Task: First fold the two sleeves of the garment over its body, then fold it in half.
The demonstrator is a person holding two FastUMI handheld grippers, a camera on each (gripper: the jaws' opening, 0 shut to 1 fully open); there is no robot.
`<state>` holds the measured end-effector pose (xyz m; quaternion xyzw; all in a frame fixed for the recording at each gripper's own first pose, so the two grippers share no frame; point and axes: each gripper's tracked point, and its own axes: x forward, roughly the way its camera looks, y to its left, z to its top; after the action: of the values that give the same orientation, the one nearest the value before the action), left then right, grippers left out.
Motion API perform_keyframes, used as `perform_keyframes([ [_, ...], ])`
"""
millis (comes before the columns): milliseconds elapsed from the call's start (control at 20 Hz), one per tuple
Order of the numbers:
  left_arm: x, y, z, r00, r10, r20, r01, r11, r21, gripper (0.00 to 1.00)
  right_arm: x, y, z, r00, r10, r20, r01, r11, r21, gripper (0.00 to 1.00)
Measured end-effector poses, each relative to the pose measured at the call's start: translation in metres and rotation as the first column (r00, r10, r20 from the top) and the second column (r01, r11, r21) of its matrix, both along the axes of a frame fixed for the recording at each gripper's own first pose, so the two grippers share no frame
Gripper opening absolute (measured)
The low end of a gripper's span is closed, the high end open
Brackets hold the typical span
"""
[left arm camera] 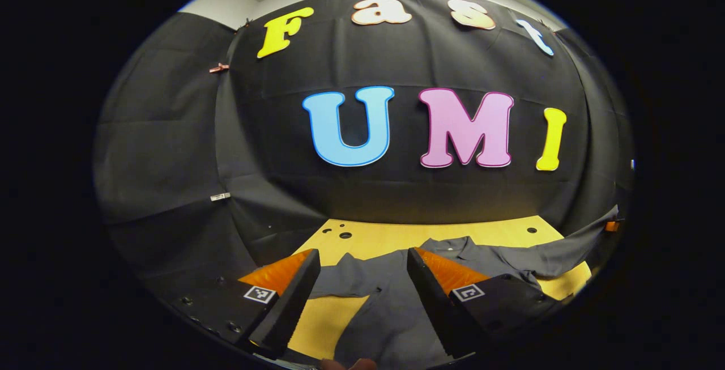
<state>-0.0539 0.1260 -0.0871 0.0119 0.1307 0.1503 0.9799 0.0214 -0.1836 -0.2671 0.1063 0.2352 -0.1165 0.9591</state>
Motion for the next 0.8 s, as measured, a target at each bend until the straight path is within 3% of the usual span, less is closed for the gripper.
perform_keyframes([
  [500,-0.015,0.13,-0.047,0.999,-0.001,-0.042,-0.002,0.997,-0.072,0.97,0.052,0.181,0.113,0.974,0.153,0.165,-0.153,0.988,-0.009,0.11],
  [800,-0.01,0.214,-0.104,0.994,0.014,-0.111,-0.023,0.997,-0.077,0.98,0.071,0.302,0.125,0.943,0.281,0.18,-0.284,0.959,-0.008,0.11],
])
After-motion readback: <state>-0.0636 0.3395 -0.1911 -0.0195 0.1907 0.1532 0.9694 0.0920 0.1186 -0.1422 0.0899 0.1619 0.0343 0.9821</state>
